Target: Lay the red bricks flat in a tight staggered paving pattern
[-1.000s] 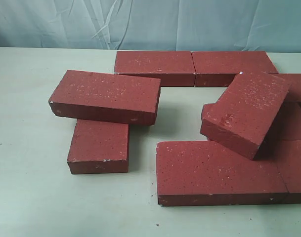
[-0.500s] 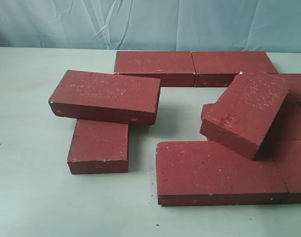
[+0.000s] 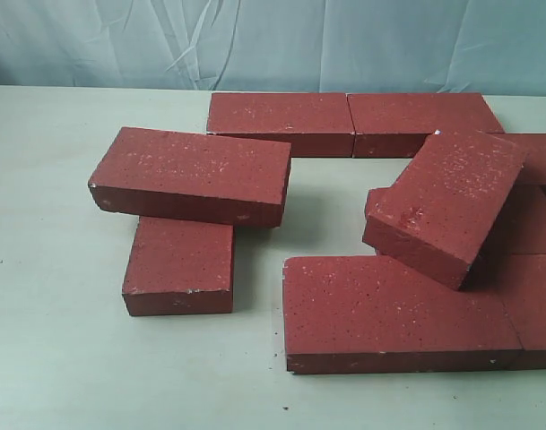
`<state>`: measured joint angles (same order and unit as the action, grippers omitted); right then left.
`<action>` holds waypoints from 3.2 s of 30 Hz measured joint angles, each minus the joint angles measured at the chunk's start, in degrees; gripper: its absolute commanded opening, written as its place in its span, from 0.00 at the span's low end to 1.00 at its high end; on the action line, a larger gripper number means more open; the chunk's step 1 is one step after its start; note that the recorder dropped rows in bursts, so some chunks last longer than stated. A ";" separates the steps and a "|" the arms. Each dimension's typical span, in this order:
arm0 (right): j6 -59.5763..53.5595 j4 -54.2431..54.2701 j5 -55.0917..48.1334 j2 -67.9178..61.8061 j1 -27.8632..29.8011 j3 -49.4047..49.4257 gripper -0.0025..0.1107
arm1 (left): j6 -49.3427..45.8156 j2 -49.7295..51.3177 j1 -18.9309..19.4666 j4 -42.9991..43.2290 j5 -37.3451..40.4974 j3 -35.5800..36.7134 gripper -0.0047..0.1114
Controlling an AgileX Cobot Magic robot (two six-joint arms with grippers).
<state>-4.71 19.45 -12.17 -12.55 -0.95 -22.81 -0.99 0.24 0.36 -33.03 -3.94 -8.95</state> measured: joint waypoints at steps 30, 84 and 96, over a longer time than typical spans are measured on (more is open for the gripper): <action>-2.82 -3.43 -37.59 -71.64 12.41 -41.87 0.31 | -1.05 0.00 0.00 12.58 15.19 0.00 0.04; -6.34 6.47 -33.10 -81.57 10.06 -37.65 0.01 | -1.15 0.00 0.00 14.37 15.45 0.00 0.04; -11.11 13.90 -44.42 -73.38 10.06 -45.73 0.01 | -1.15 0.00 0.00 14.37 15.45 0.00 0.04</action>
<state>-15.82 33.36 -56.59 -85.93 9.11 -68.54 -2.14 0.24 0.36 -18.66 11.51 -8.95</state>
